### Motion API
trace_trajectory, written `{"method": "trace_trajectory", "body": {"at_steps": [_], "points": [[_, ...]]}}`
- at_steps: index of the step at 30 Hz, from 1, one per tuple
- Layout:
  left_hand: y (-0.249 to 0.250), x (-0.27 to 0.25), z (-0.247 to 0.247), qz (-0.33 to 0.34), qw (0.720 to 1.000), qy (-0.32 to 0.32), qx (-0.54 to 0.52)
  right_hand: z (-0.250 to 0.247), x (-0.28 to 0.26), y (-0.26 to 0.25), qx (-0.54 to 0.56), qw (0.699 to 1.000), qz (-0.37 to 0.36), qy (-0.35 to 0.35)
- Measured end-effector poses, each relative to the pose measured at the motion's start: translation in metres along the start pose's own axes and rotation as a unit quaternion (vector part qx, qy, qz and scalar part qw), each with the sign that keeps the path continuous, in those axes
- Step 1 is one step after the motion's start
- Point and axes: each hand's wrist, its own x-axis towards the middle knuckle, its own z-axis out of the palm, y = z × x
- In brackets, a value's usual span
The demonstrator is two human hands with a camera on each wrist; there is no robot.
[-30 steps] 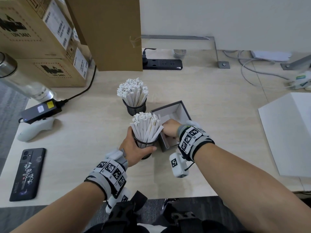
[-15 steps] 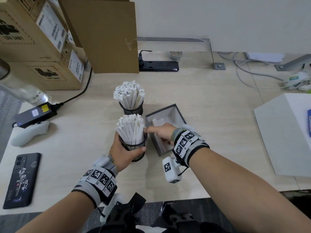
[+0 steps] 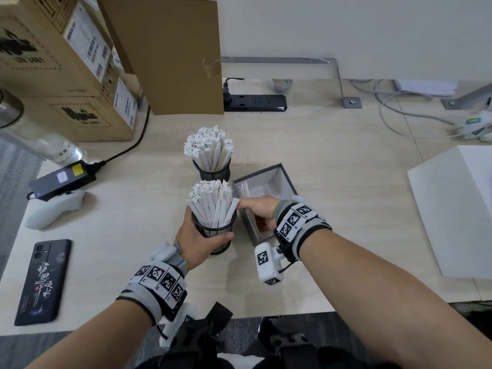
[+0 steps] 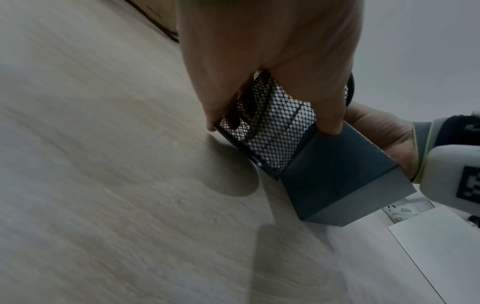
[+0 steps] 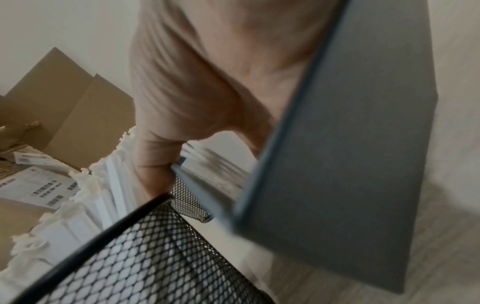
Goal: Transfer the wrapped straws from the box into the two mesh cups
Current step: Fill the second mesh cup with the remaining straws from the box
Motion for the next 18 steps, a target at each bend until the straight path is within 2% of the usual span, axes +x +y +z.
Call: {"method": "trace_trajectory", "body": {"at_steps": [2,7,9,10,14,18], "points": [[0.000,0.000,0.000,-0.001,1.000,-0.001,0.002,-0.001,-0.001,-0.001,-0.022,1.000,-0.014,0.008],[-0.003,0.000,-0.006,-0.008,1.000,0.006,0.007,-0.010,-0.012,-0.008,-0.113,0.984,-0.112,0.078],[-0.002,0.001,-0.010,-0.017,1.000,0.007,0.006,-0.012,-0.012,-0.008,-0.140,0.976,-0.147,0.082],[-0.001,0.001,-0.011,-0.018,1.000,0.007,0.006,-0.014,-0.014,-0.009,-0.128,0.977,-0.154,0.076],[0.005,0.005,-0.012,-0.018,1.000,0.009,0.012,-0.030,-0.021,-0.011,0.038,0.983,-0.164,0.070],[0.011,0.006,-0.007,-0.009,1.000,0.006,0.014,-0.046,-0.026,-0.015,0.148,0.958,-0.212,0.126]]}}
